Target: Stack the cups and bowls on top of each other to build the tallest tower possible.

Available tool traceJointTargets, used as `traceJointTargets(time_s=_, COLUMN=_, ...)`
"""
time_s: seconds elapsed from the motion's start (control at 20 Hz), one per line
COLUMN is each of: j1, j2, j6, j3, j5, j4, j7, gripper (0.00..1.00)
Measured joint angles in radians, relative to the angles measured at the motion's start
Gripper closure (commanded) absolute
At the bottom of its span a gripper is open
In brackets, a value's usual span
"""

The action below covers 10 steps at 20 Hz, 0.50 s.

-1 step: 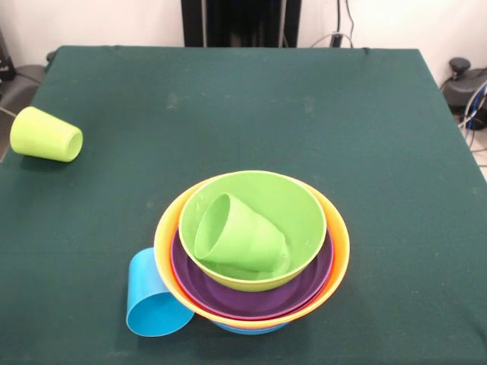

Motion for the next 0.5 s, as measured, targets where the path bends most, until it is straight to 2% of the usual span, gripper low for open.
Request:
traceJointTargets(time_s=0.2, j1=0.004, j2=0.024, j6=0.037, j3=0.026, j5=-0.048, j4=-0.048, j7=0.0, gripper=0.0)
traceJointTargets(time_s=0.5, j1=0.007, j2=0.063, j6=0.053, j3=0.121, j5=-0.131, j4=-0.11, j7=0.0, gripper=0.0)
